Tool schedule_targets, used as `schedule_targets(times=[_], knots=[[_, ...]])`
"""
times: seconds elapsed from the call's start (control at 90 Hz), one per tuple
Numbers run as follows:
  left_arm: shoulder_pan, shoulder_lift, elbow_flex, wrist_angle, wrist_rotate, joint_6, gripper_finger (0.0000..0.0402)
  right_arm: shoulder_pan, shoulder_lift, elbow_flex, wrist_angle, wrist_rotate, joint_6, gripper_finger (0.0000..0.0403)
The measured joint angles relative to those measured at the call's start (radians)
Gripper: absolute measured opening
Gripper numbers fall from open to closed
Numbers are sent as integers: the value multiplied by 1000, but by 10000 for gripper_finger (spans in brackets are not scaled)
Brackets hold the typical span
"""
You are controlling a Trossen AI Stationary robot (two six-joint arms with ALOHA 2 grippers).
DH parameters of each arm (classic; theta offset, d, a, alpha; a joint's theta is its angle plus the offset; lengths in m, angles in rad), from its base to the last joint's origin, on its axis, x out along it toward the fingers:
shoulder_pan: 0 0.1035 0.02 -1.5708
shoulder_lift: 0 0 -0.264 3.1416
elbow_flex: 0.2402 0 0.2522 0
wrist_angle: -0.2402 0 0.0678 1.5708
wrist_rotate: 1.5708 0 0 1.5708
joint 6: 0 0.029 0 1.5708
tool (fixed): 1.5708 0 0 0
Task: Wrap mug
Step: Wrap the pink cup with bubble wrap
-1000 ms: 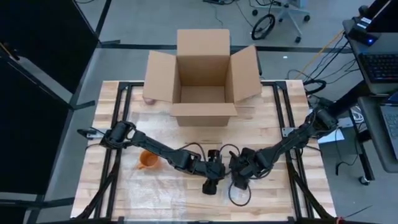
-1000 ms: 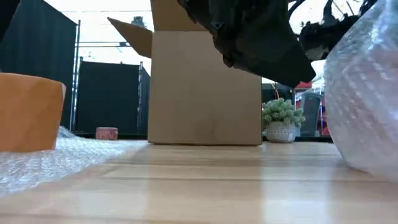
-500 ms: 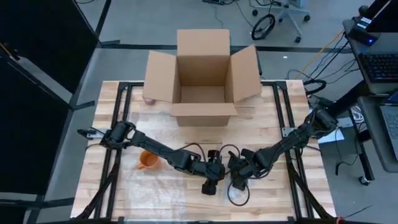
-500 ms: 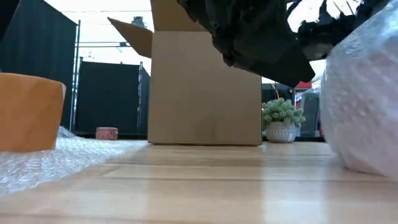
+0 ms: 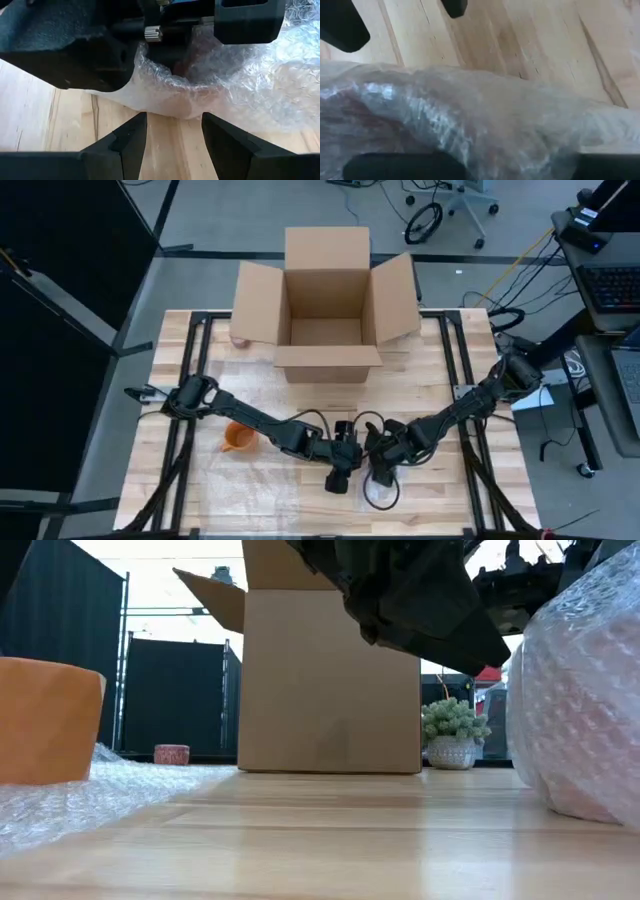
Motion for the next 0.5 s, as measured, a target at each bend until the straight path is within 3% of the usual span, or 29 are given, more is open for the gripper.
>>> schedule_targets(times=[0.267, 0.5], knots=[[0, 0, 0, -1, 0, 0, 178, 0, -12, -3, 8, 10, -1, 231], [0, 0, 0, -1, 0, 3, 178, 2, -121, -13, -8, 13, 7, 287]])
